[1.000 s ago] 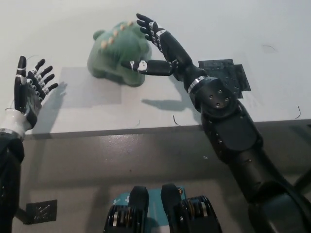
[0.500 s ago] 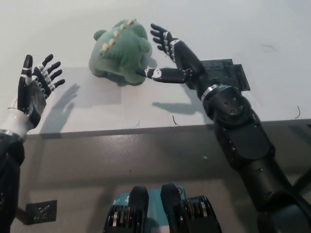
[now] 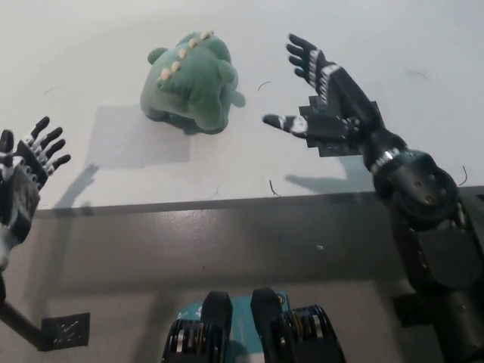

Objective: Use both hands to pick up a dinasour on the right side and move it to the left side

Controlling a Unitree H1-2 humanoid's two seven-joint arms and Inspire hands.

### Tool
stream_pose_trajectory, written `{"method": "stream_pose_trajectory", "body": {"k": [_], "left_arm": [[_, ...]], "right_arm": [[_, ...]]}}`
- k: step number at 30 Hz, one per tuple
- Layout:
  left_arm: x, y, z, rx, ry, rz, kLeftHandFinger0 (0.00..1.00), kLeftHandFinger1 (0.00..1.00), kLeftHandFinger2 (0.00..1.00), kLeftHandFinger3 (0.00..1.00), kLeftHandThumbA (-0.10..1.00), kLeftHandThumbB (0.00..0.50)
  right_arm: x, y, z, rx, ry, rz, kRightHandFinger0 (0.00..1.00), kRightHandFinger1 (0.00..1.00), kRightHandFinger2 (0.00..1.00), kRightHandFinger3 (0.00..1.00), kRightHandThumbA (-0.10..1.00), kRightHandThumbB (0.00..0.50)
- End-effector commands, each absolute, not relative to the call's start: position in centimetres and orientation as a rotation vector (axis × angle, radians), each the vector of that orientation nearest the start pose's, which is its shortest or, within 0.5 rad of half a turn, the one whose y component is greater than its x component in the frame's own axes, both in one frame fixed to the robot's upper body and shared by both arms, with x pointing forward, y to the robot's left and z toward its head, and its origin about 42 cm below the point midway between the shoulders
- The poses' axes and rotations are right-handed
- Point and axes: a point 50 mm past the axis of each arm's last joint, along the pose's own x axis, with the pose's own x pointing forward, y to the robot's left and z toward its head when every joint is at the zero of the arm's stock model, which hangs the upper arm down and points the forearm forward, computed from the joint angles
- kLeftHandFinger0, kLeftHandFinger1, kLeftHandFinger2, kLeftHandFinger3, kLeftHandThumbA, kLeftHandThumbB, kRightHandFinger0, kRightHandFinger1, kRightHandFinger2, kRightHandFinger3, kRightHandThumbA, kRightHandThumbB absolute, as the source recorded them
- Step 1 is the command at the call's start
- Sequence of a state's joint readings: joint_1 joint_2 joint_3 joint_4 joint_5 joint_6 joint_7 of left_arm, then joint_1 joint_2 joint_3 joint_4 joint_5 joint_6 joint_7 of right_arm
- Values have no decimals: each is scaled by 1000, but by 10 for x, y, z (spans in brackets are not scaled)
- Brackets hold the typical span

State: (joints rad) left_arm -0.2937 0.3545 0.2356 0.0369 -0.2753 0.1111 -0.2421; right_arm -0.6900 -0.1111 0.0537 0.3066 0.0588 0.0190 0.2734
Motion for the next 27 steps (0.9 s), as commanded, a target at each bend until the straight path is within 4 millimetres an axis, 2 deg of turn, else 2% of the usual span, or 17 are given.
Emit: {"method": "stream_pose_trajectory", "body": {"k": [1, 3, 6, 8, 10, 11, 13, 14, 18, 20, 21, 22, 25, 26, 27], "left_arm": [[358, 358, 225, 61, -307, -39, 1000, 1000, 1000, 1000, 1000, 416], [355, 355, 221, 73, -316, -47, 1000, 1000, 1000, 1000, 1000, 401], [354, 346, 216, 57, -314, -48, 1000, 1000, 1000, 1000, 1000, 404], [354, 343, 213, 48, -321, -46, 1000, 1000, 1000, 1000, 1000, 400], [354, 340, 211, 43, -327, -45, 1000, 1000, 1000, 1000, 1000, 395], [355, 332, 206, 29, -334, -52, 1000, 1000, 1000, 1000, 1000, 392], [355, 329, 202, 16, -338, -52, 1000, 1000, 1000, 1000, 1000, 386], [355, 322, 197, 15, -341, -47, 1000, 1000, 1000, 1000, 1000, 397], [351, 311, 185, 15, -344, -30, 1000, 1000, 1000, 1000, 1000, 379], [348, 303, 177, 4, -348, -36, 1000, 1000, 1000, 1000, 1000, 387], [348, 301, 174, 5, -351, -38, 1000, 1000, 1000, 1000, 1000, 387], [345, 304, 173, 7, -349, -30, 1000, 1000, 1000, 1000, 1000, 387], [340, 297, 165, 0, -345, -36, 1000, 1000, 1000, 1000, 1000, 362], [337, 291, 158, -4, -342, -38, 1000, 1000, 1000, 1000, 1000, 372], [334, 289, 156, -2, -343, -37, 1000, 1000, 1000, 1000, 1000, 354]], "right_arm": [[461, -182, 285, -85, -398, 462, 1000, 1000, 1000, 1000, 1000, 97], [454, -194, 281, -90, -404, 433, 1000, 1000, 1000, 1000, 1000, 104], [446, -211, 274, -83, -402, 418, 1000, 1000, 1000, 1000, 1000, 75], [442, -219, 270, -69, -386, 413, 1000, 1000, 1000, 1000, 1000, 104], [440, -225, 267, -81, -386, 398, 1000, 1000, 1000, 1000, 1000, 109], [432, -237, 260, -76, -375, 364, 1000, 1000, 1000, 1000, 1000, 104], [430, -242, 257, -70, -375, 361, 1000, 1000, 1000, 1000, 1000, 96], [423, -252, 252, -83, -381, 339, 1000, 1000, 1000, 1000, 1000, 77], [402, -278, 241, -151, -401, 290, 1000, 1000, 1000, 1000, 1000, 88], [389, -298, 236, -169, -410, 279, 1000, 1000, 1000, 1000, 1000, 84], [386, -303, 235, -176, -410, 272, 1000, 1000, 1000, 1000, 1000, 84], [387, -300, 233, -174, -408, 280, 1000, 1000, 1000, 1000, 1000, 84], [376, -318, 229, -185, -402, 266, 1000, 1000, 1000, 1000, 1000, 103], [366, -333, 222, -201, -407, 233, 1000, 1000, 1000, 1000, 1000, 104], [364, -336, 219, -207, -404, 229, 1000, 1000, 1000, 1000, 1000, 92]]}}
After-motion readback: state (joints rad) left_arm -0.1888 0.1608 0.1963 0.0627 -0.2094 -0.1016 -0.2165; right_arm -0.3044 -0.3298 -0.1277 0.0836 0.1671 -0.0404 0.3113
